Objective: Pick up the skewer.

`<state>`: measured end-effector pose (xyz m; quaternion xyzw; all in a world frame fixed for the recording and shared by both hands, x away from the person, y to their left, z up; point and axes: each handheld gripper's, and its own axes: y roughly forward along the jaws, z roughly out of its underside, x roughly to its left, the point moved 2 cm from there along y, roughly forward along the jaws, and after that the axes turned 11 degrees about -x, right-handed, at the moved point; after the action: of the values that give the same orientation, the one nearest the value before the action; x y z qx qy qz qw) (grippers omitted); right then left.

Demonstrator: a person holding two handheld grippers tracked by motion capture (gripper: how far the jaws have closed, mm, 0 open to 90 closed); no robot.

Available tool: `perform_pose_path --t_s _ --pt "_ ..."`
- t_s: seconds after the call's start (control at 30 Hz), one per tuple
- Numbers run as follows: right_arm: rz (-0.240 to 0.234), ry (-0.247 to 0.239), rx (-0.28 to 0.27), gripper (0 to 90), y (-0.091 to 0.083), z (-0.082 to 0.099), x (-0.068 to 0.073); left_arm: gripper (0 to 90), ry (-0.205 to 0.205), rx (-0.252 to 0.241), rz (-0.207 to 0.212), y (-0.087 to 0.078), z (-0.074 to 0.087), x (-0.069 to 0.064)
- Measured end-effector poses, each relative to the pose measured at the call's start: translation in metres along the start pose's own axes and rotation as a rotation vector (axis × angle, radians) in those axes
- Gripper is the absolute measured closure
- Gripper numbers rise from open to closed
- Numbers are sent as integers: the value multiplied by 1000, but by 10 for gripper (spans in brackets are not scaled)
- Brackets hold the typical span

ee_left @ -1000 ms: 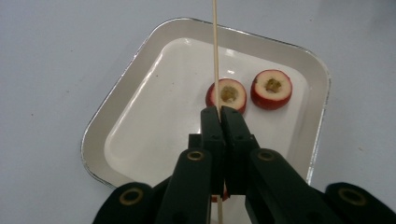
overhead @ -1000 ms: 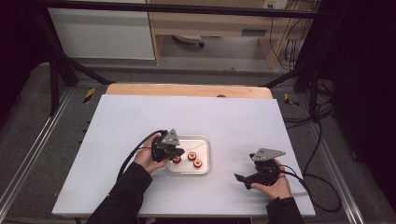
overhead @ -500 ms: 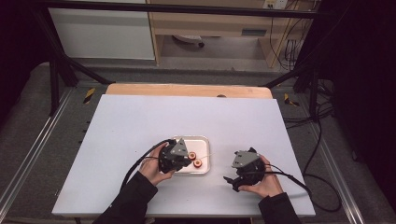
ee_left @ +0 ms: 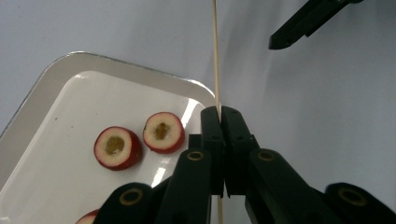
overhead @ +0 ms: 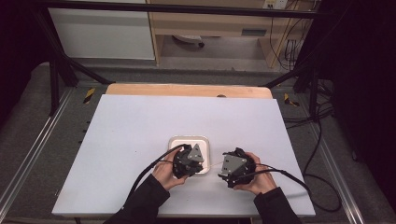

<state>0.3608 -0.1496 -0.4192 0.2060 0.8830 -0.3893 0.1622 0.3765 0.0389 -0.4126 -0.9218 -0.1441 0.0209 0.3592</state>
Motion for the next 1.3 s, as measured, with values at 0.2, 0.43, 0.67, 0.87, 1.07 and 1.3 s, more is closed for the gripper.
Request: perform_pose_path --t_s 0.2,0.43,0.67,0.87,1.07,1.3 --pt "-43 -102 20 436 5 -2 2 886 5 4 14 9 -8 -6" --pt "-89 -211 49 578 9 -1 5 886 16 20 25 16 -14 -9" --pt "-124 -316 57 731 10 2 6 886 24 37 33 18 -14 -10" --pt "-138 -375 74 810 9 3 8 886 30 42 43 17 -14 -11" --pt "-148 -427 77 855 9 4 8 886 21 46 52 19 -13 -11" --pt "-151 -472 74 887 6 0 10 882 -8 48 63 16 -12 -9"
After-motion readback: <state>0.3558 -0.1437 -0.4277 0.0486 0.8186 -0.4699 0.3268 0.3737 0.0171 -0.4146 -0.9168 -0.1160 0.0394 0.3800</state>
